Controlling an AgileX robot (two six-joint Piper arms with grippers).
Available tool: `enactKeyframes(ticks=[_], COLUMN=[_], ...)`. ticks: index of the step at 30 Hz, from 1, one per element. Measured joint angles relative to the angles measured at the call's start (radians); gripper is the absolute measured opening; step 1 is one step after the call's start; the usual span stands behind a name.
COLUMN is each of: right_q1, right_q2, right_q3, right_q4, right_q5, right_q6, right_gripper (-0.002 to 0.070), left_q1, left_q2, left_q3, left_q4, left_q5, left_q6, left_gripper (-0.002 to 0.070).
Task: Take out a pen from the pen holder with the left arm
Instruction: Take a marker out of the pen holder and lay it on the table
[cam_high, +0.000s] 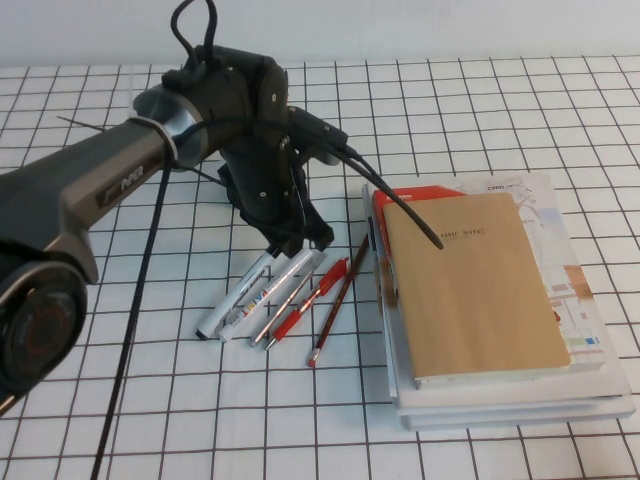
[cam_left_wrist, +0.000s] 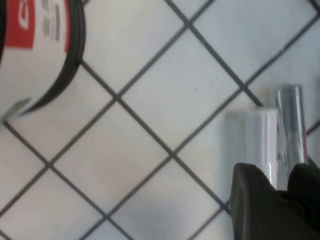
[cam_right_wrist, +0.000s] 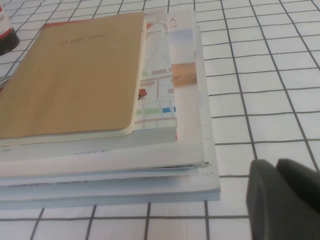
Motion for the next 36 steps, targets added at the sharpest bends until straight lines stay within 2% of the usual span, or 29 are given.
enactKeyframes(ticks=[6,8,13,19,22,24,26,28,32,36], right_q1=[0.000,0.000,0.000,0.000,0.000,0.000,0.000,0.000,0.000,0.000], right_q2=[0.000,0.000,0.000,0.000,0.000,0.000,0.000,0.000,0.000,0.000], right_q3=[0.000,0.000,0.000,0.000,0.000,0.000,0.000,0.000,0.000,0.000], right_q4=[0.000,0.000,0.000,0.000,0.000,0.000,0.000,0.000,0.000,0.000], right_q5=[0.000,0.000,0.000,0.000,0.000,0.000,0.000,0.000,0.000,0.000], right_q6=[0.000,0.000,0.000,0.000,0.000,0.000,0.000,0.000,0.000,0.000], right_gripper=[-0.0015,-0.0015,-0.0015,-0.0015,-0.0015,-0.0015,-0.0015,-0.0015,-0.0015,-0.0015], left_q1=[0.000,0.000,0.000,0.000,-0.004,-0.014,-0.029,-0.042,-0.074,-0.088], left_q2=[0.015,0.018,0.020,0.003,-0.040,-0.081,-0.131,-0.182,-0.279,-0.421], left_q3=[0.000,0.000,0.000,0.000,0.000,0.000,0.000,0.000,0.016,0.154], left_q4=[-0.006,-0.008,-0.012,-0.010,-0.009,-0.006,-0.004,-0.004,0.000,0.000], left_q5=[-0.038,-0.044,-0.064,-0.066,-0.047,-0.032,-0.018,-0.008,-0.024,-0.139], left_q6=[0.000,0.000,-0.004,-0.037,-0.061,-0.068,-0.078,-0.090,-0.120,-0.152], left_gripper=[0.0115,0.0144,0.0290,0.0325,0.0286,0.0214,0.0105,0.0048,0.0010,0.0001])
